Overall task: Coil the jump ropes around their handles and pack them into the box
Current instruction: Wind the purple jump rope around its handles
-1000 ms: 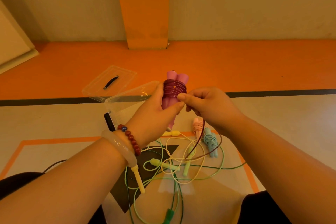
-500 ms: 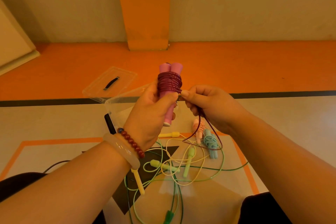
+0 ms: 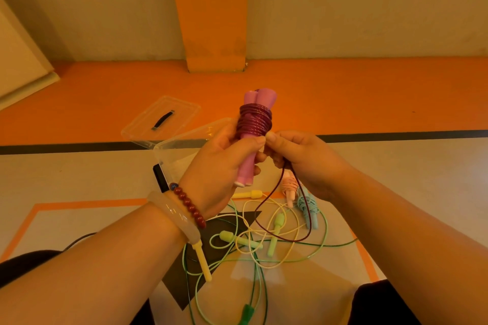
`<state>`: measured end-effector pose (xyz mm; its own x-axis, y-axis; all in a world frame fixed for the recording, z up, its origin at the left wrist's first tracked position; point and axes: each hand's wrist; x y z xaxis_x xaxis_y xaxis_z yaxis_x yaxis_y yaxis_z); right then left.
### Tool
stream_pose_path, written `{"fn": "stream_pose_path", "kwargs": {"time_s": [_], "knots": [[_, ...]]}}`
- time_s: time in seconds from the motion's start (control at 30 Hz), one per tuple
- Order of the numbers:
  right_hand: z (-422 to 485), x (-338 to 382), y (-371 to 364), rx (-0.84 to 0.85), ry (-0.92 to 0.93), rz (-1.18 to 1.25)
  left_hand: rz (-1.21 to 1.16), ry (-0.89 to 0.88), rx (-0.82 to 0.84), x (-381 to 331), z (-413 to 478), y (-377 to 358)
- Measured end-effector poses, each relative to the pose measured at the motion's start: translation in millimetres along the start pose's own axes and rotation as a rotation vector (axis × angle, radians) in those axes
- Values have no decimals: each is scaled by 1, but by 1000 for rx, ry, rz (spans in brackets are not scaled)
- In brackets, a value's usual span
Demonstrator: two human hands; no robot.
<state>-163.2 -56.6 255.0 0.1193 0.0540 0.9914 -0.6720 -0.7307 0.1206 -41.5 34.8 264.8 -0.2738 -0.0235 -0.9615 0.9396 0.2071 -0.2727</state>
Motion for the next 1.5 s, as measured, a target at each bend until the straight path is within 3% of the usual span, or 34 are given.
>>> {"fn": "stream_pose_path", "kwargs": {"time_s": [0.23, 0.43, 0.57, 0.7, 0.8, 1.1, 1.4, 1.5], "knots": [[-2, 0, -3, -56, 54, -116, 291, -85, -47, 1, 4, 4], [-7, 13, -1, -67, 99, -24, 323, -124, -21, -4, 3, 9], [-9, 16, -5, -180, 156, -206, 170, -41, -24, -2, 3, 4], [-11, 12, -13, -196, 153, -441, 297, -18, -100, 1, -1, -3], [-11, 11, -16, -193, 151, -462, 350, -41, -189, 1, 1, -3], [-8, 16, -15, -192, 114, -307, 155, 9, -291, 0, 5, -3], [-2, 24, 4, -105, 46, -503, 55, 33, -279, -1, 7, -6], [-2, 24, 8, -105, 0, -376, -17, 49, -243, -3, 8, -5]]}}
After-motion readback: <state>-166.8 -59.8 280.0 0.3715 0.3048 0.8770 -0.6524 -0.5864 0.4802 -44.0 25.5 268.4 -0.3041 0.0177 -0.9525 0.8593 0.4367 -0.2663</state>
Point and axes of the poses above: each hand's wrist, its own z-axis towards the middle knuckle, its own y-axis out of the back of the hand, x = y × z, and after that the axes turned 3 degrees about x, right-handed
